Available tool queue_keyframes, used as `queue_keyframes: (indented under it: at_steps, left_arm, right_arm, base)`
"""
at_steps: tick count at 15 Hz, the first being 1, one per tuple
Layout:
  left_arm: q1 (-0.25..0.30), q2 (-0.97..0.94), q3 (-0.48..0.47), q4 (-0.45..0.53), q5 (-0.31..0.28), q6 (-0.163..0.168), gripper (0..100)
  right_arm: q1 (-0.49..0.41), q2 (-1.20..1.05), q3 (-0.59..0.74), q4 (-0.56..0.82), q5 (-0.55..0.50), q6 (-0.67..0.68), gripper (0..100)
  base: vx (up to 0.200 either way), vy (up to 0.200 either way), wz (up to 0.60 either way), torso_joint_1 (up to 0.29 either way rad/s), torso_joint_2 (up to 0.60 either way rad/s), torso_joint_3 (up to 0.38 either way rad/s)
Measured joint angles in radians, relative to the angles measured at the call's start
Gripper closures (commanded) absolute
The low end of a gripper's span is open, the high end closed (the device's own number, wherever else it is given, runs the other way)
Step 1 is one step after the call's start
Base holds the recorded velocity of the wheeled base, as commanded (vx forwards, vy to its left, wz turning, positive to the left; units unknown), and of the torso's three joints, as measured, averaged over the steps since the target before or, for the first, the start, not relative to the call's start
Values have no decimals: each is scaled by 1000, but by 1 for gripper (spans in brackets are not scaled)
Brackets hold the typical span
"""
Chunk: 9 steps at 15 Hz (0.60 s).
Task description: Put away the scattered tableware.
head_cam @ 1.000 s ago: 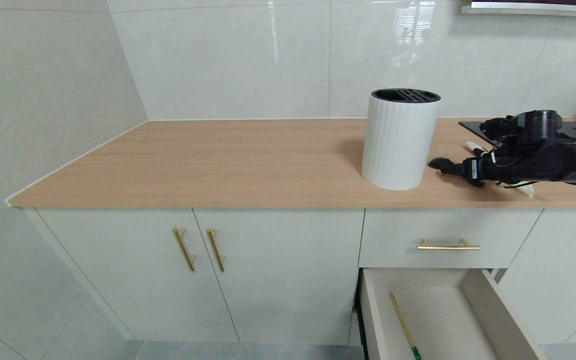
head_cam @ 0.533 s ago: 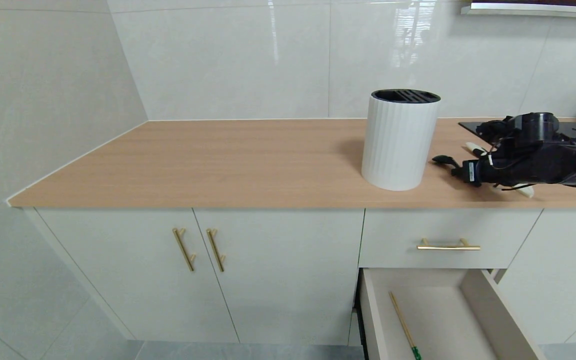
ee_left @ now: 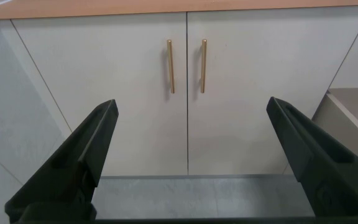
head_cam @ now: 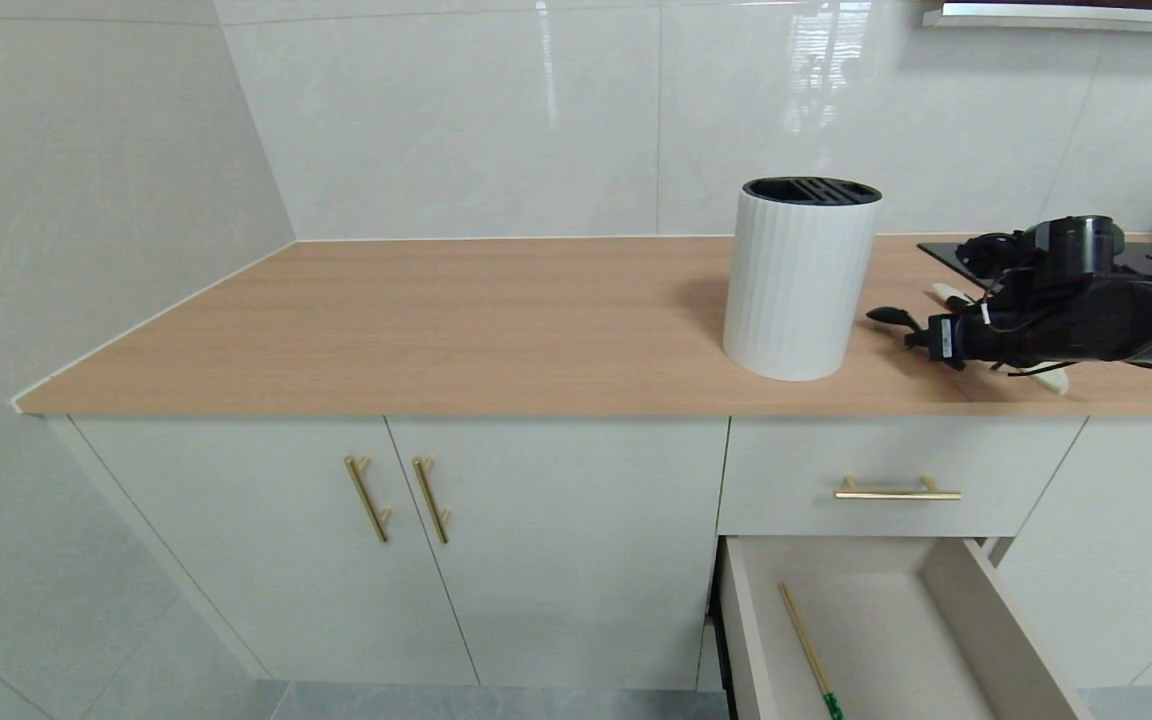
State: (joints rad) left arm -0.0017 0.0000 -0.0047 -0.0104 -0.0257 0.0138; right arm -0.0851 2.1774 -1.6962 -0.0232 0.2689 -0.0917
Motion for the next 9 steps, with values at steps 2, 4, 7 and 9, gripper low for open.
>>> queue_keyframes:
  at_steps: [2, 4, 7, 9]
  left_arm:
    - [0, 0, 0, 0, 0, 0, 0]
    - [0, 0, 0, 0, 0, 0, 0]
    - [0, 0, 0, 0, 0, 0, 0]
    - [0, 0, 0, 0, 0, 0, 0]
  right_arm:
    - [-7, -55, 21, -1, 1, 52, 100]
    - [-15, -145, 76, -1, 2, 92, 100]
    - [-22, -315, 216, 43, 0, 123, 100]
    - [-22, -429, 318, 110, 0, 129, 100]
  base:
    - [0, 0, 0, 0, 0, 0]
    - [0, 0, 0, 0, 0, 0]
    - [0, 0, 0, 0, 0, 0]
    - [0, 0, 0, 0, 0, 0]
